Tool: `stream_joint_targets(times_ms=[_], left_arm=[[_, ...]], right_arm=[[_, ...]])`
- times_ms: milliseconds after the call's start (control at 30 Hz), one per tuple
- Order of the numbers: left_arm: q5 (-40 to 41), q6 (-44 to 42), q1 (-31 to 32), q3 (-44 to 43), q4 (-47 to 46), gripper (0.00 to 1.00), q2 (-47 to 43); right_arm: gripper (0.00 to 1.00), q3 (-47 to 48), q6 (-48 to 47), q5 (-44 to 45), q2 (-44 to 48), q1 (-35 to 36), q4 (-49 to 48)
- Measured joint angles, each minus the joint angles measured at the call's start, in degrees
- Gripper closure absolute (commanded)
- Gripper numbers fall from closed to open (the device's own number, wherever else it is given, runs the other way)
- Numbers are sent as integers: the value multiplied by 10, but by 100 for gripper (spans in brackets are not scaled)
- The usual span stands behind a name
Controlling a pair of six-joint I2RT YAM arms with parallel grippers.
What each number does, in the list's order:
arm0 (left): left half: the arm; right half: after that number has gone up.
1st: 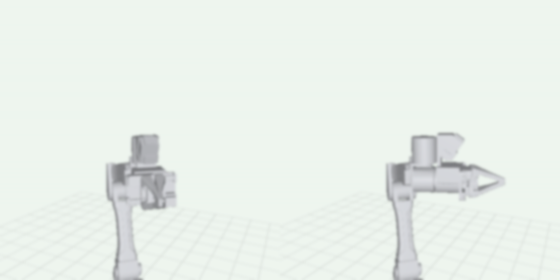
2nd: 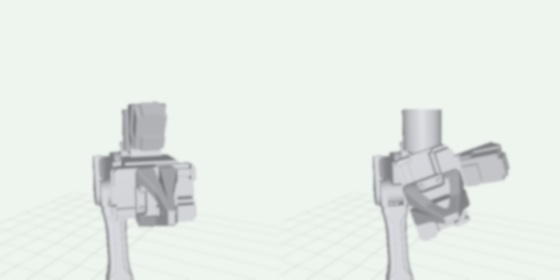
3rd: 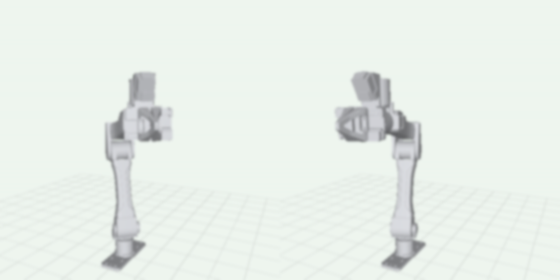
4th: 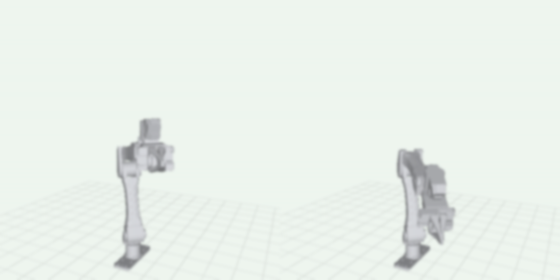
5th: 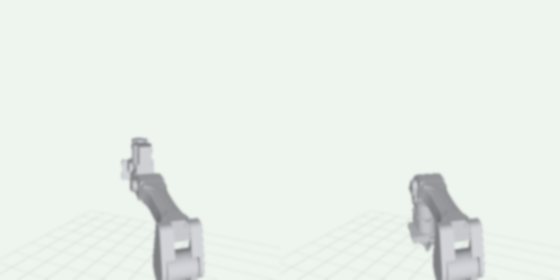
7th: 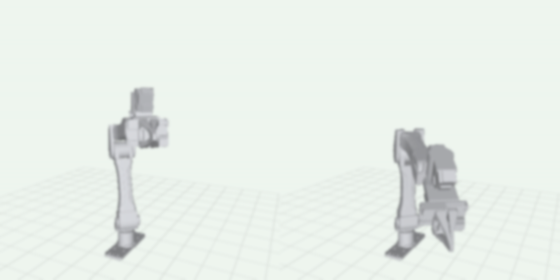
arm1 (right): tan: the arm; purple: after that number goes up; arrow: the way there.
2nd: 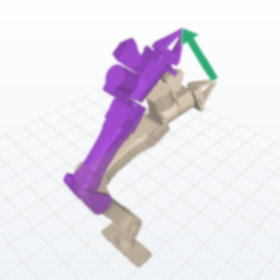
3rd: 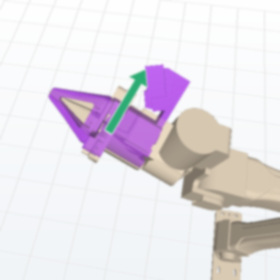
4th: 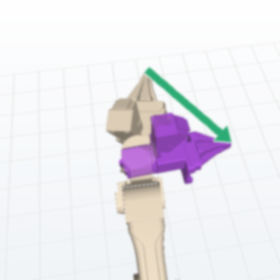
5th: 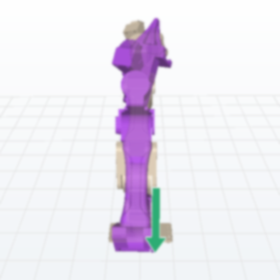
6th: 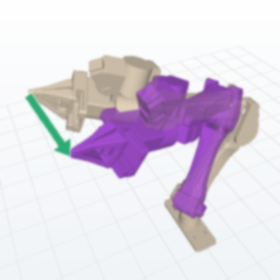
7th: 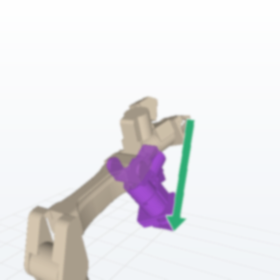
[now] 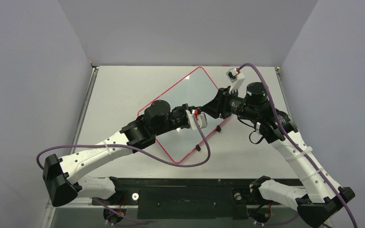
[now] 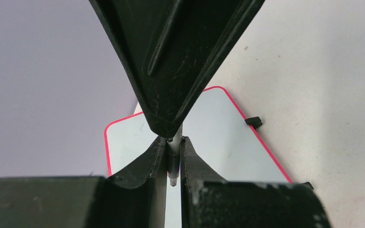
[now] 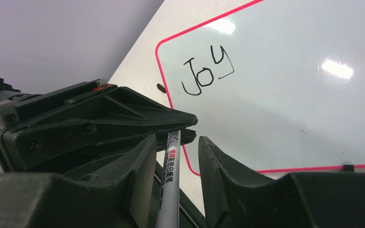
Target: Write a sentence on the whiteboard
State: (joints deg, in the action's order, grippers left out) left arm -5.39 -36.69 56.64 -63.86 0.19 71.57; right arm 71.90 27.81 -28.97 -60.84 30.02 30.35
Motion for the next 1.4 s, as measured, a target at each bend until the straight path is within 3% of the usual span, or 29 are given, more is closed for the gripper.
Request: stream_joint_targets(times_ms=[433, 567, 667, 800, 900, 1000, 1133, 1400], left_arm=[[-2, -30, 0, 6, 0, 100, -1], [1, -34, 0, 6, 1, 100, -1], [4, -35, 0, 6, 5, 100, -1], [7, -39, 0, 6, 10, 99, -1], [8, -40, 0, 7, 15, 84, -1], [7, -41, 1, 7, 18, 59, -2], [7, -44, 7, 9, 35, 40, -21], [7, -7, -48, 35, 106, 33, -126]], right_arm=[[73, -2, 1, -19, -13, 0, -3], [83, -5, 2, -23, -15, 0, -3], [99, -7, 2, -32, -17, 0, -6], [100, -12, 1, -34, -18, 0, -11], [100, -17, 2, -35, -18, 0, -14], [100, -23, 1, -31, -18, 0, -16], [100, -36, 1, -7, -16, -2, -14], [100, -42, -12, 68, 23, -24, 0]])
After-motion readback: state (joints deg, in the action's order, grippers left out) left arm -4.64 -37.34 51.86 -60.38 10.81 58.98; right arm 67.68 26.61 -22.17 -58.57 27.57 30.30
